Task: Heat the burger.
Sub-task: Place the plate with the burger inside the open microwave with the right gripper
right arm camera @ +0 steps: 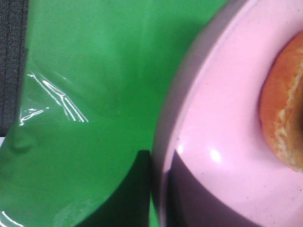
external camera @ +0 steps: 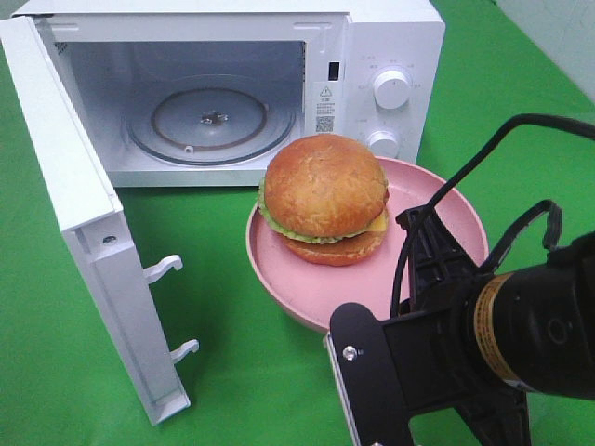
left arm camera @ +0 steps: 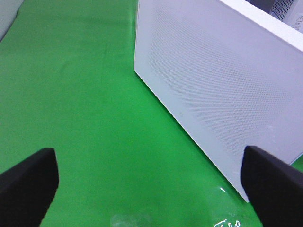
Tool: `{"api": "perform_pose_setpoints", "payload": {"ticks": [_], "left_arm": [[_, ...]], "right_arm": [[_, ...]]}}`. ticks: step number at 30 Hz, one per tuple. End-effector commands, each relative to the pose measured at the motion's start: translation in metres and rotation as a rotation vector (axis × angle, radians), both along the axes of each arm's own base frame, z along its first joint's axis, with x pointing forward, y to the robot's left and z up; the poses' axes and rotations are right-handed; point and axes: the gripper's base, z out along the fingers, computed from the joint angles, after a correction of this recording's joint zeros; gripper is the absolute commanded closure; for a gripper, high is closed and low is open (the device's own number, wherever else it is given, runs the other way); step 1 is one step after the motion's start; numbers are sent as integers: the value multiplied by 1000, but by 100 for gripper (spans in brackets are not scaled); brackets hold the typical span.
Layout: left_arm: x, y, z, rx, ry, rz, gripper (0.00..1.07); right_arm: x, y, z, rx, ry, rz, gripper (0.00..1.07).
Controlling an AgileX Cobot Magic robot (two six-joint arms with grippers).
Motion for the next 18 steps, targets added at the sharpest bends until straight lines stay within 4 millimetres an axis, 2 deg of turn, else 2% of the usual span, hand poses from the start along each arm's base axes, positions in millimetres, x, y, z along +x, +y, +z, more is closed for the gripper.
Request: {"api": "perform_pose_setpoints", "payload": {"ticks": [1, 12, 18], "left_arm": [[-2, 0, 0, -6, -22, -5, 10], [-2, 0, 0, -6, -22, -5, 10], [-2, 0, 0, -6, -22, -5, 10]], "right_arm": [[10, -2, 4, 0, -41, 45, 107], [33, -15, 3, -34, -20, 189, 107], [46, -20, 3, 16, -21, 271, 107]]}}
